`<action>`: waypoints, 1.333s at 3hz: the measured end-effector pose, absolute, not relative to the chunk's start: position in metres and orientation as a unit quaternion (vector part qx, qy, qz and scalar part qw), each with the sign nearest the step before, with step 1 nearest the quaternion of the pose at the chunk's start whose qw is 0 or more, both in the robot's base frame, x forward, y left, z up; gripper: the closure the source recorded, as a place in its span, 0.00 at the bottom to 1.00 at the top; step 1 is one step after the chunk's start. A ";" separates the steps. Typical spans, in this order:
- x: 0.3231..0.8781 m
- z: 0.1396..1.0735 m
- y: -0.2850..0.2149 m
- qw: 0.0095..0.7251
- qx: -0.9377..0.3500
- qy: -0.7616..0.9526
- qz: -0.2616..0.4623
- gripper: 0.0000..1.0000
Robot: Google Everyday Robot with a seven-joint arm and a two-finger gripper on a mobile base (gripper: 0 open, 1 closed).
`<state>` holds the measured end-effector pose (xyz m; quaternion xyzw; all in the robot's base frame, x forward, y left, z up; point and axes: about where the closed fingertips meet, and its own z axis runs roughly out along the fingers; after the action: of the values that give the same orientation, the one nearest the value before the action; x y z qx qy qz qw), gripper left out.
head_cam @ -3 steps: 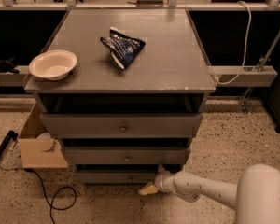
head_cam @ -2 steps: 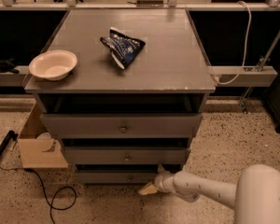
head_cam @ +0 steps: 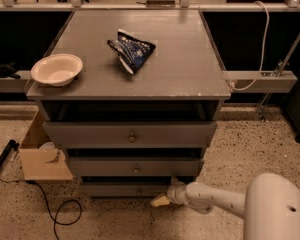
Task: Open bottom drawer
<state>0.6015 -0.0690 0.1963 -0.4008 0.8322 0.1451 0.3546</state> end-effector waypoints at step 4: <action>0.610 0.153 -0.058 0.312 -0.423 0.844 0.103 0.19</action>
Offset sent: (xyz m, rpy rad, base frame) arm 0.0182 0.0112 -0.0660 -0.2061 0.0497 0.0064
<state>0.6105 -0.0584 0.1528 -0.4229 0.8444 0.1028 0.3122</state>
